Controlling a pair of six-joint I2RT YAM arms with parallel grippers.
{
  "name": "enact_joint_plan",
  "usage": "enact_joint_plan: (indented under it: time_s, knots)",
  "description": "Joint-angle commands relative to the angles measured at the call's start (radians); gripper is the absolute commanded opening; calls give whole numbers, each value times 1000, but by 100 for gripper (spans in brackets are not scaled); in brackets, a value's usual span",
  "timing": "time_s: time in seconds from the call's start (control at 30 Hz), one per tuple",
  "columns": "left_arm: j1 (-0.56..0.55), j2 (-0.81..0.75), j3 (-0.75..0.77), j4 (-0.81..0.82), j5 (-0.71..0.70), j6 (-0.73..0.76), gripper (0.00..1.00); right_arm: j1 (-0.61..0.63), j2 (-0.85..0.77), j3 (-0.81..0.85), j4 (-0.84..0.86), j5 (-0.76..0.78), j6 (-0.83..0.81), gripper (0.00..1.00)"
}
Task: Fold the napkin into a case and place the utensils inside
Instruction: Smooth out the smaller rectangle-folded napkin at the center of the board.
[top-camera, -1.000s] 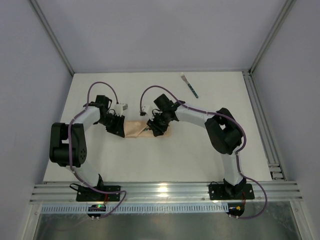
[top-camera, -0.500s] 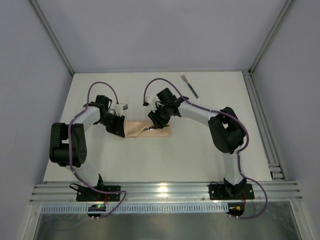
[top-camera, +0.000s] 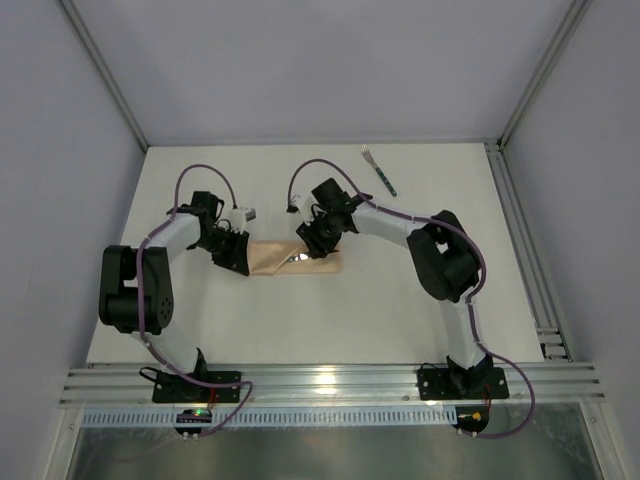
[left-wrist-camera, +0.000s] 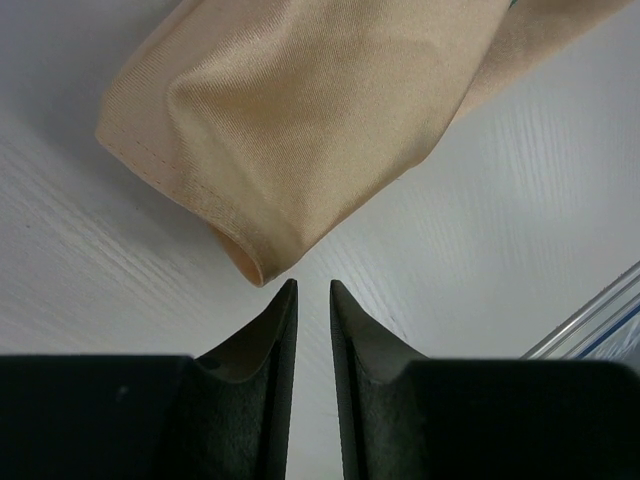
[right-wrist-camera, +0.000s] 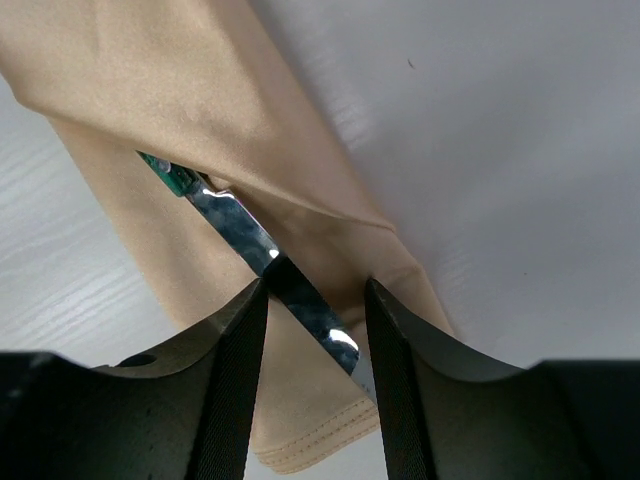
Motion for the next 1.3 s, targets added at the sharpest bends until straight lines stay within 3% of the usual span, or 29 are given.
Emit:
enact_joint_plan:
  time_s: [0.0,0.57,0.67,0.83,0.97,1.1,1.27]
  knots:
    - [5,-16,-3,25,29,2,20,-4,17,15,-42,-8,19,48]
    - [5,-28,-2,22,36,-1,16,28,-150,-94,0,-129,-11,46]
    - [5,-51,45,2,-4,15,23,28,-139,-110,3,-163,-20,46]
    - [-1,-99,231,-37,-18,38,45,19,-107,-123,13,-212,0,46]
    - [-80,-10,335,-52,-46,45,50,8,-128,-159,59,-245,35,46]
    - [-211,60,342,-12,-105,74,65,0,-205,-217,124,-281,84,46]
    - [-315,97,314,159,-187,70,62,-84,-272,-307,268,-383,271,41]
